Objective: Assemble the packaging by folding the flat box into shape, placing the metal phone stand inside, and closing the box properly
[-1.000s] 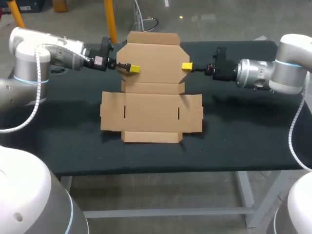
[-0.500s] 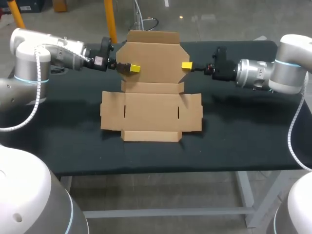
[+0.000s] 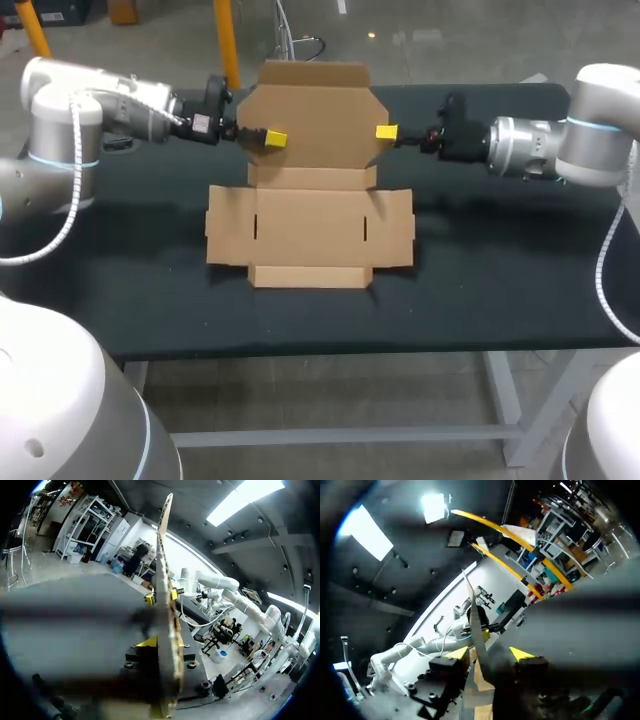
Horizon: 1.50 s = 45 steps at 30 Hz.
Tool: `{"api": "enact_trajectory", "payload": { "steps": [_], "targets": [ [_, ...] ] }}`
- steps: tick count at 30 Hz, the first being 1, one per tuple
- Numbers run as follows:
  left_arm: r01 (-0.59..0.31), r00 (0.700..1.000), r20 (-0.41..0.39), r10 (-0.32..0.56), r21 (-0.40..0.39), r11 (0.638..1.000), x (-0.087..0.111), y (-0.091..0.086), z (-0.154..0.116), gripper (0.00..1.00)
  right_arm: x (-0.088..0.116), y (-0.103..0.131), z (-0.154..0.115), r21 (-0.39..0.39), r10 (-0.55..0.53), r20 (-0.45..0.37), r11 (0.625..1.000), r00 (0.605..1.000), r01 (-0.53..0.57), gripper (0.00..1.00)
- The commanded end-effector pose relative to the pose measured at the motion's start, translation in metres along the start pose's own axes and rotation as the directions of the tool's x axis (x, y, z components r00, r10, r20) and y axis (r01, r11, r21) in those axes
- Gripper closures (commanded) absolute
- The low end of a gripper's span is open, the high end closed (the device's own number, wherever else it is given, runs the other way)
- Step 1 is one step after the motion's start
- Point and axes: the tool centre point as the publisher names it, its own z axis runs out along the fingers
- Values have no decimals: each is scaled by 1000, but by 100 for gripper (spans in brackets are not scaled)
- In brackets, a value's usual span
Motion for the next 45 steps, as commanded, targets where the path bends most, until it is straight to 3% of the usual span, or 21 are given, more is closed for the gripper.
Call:
{"api": "enact_trajectory", "payload": {
  "steps": [1,13,20,23,24,29,45],
  "targets": [
    [-4,1000,-10,4,-6,1000,-5,-5,-3,100,23,-1,-12,11,-12,74,1000,997,11,41],
    [-35,999,-1,35,10,999,-13,-20,-4,100,60,-14,-52,46,-103,232,994,967,95,52],
    [-59,998,-1,59,9,998,-13,-28,1,100,75,-27,-78,74,-142,314,989,939,125,55],
    [-70,998,-1,70,10,998,-12,-32,3,100,78,-35,-86,99,-168,337,985,926,143,61],
    [-73,997,-1,73,10,997,-12,-33,4,100,80,-37,-89,110,-179,338,983,924,150,64],
    [-92,996,3,92,8,996,-9,-38,7,100,88,-47,-99,126,-222,355,974,908,189,100],
    [-160,987,1,160,3,987,5,-54,15,100,115,-86,-121,194,-373,394,927,840,321,100]
  ]
}}
